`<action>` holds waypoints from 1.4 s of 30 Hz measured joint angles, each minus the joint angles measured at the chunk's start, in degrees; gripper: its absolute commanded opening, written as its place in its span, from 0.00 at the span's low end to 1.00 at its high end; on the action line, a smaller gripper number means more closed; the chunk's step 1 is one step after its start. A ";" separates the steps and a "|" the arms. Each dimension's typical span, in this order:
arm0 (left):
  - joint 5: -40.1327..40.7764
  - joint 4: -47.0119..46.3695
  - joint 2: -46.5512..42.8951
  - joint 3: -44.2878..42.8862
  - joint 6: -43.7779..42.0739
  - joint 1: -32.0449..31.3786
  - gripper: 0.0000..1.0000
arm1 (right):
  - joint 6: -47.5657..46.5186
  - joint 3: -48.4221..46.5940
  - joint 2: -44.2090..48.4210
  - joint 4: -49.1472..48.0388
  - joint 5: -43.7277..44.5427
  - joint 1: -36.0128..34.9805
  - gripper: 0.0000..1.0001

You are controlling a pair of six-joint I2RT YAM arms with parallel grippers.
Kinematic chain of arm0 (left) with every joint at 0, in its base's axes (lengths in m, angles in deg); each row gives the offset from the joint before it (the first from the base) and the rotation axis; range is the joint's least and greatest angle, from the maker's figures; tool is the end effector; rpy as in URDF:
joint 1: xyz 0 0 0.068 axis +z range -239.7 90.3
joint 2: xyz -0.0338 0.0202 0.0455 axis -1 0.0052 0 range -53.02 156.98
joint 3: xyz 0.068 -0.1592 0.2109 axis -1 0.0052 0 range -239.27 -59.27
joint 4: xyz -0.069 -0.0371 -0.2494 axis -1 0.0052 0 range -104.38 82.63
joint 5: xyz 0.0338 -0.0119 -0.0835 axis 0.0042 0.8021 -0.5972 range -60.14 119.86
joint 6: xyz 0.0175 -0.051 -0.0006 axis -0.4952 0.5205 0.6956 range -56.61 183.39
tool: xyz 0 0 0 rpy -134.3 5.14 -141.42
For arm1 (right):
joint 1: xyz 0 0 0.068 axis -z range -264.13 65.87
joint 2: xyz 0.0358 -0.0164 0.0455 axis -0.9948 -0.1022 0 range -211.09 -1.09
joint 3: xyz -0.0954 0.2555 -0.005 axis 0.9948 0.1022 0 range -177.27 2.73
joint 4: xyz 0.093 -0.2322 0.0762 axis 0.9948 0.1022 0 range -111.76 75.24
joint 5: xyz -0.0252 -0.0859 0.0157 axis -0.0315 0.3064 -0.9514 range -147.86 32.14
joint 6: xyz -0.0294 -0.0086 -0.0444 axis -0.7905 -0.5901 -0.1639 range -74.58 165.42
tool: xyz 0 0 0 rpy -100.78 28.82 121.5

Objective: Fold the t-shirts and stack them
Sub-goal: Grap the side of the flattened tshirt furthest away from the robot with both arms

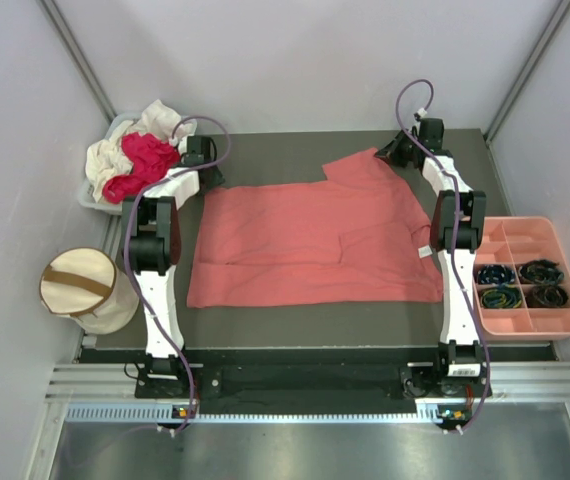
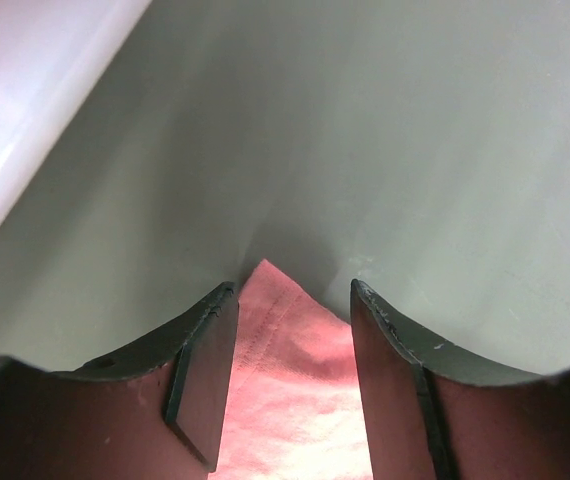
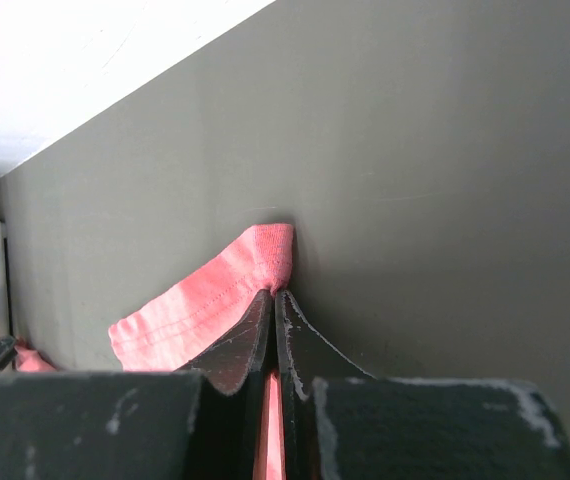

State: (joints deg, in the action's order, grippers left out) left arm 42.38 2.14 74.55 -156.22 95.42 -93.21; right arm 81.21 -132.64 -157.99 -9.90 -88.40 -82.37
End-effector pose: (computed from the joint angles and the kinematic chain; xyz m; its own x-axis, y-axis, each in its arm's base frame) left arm 0.4958 -0.0227 0.1699 -0.5739 -0.4835 -0.6610 -0.4622 0.8575 -0.2261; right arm 0.6003 -0.0003 0.1253 -0.6787 0.5248 -0.5137 -0.0008 0.6989 0.7152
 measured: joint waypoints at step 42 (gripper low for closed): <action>5.31 1.70 4.22 -4.96 -8.33 1.16 0.00 | 1.38 0.70 0.00 -1.07 -0.92 0.39 0.00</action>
State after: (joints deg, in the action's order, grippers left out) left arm 47.69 3.84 78.76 -161.18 87.09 -92.05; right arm 82.59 -131.94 -157.99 -10.97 -89.32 -81.98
